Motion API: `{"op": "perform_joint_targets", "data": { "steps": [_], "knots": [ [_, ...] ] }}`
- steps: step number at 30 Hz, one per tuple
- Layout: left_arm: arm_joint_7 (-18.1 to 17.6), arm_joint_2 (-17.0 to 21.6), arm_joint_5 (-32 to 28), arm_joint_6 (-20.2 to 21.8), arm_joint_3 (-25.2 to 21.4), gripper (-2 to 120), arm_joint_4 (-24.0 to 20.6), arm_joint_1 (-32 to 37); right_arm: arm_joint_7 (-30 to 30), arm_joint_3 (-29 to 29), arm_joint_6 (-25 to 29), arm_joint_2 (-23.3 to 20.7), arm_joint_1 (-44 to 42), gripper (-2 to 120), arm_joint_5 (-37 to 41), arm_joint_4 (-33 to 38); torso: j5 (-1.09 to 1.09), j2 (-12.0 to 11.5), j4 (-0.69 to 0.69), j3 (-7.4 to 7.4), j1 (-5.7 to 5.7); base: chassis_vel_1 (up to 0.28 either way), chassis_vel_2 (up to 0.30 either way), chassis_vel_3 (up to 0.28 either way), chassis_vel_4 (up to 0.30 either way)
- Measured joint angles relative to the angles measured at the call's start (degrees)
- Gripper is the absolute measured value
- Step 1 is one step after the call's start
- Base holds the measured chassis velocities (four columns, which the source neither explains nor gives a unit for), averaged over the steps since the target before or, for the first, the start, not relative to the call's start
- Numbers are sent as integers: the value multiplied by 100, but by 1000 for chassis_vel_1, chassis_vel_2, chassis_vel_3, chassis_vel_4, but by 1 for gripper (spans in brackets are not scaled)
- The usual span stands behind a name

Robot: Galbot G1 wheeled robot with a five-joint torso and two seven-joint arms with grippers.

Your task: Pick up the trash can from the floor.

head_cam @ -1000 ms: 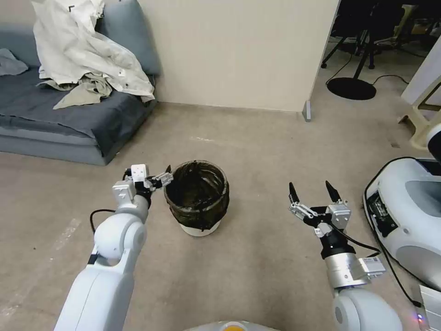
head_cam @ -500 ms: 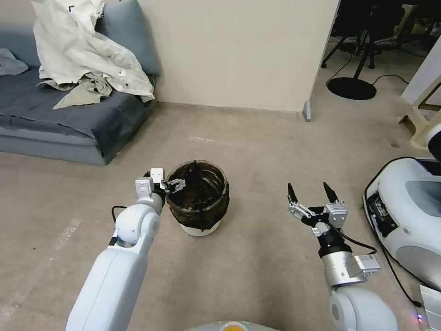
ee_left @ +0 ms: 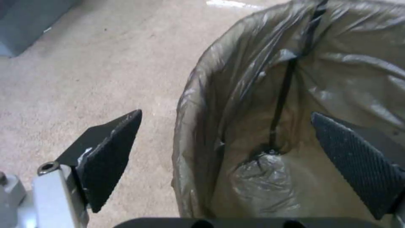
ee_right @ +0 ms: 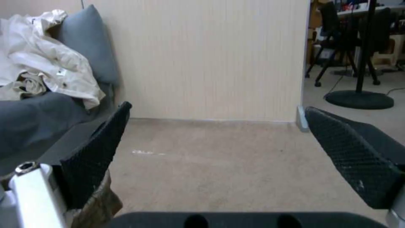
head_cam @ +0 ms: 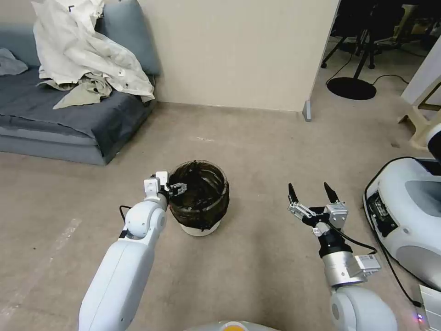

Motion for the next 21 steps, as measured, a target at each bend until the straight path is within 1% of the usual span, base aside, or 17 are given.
{"op": "perform_joint_targets", "data": {
  "steps": [5, 10, 21],
  "knots": [
    [-52, -7, 15, 30, 77, 99, 271, -96, 2, 12, 4, -10, -3, 100, 20, -1, 0, 0, 1, 0, 0, 0, 0, 0, 0],
    [-90, -18, 13, 92, 120, 98, 410, -172, 3, 23, 14, -20, -8, 100, 31, -1, 0, 0, 0, 0, 0, 0, 0, 0, 0],
    [-145, -12, -47, 312, 161, 93, 498, -241, 8, 28, 17, -23, 4, 100, 37, -9, 2, 0, 0, 0, 0, 0, 0, 0, 0]
  ]
}}
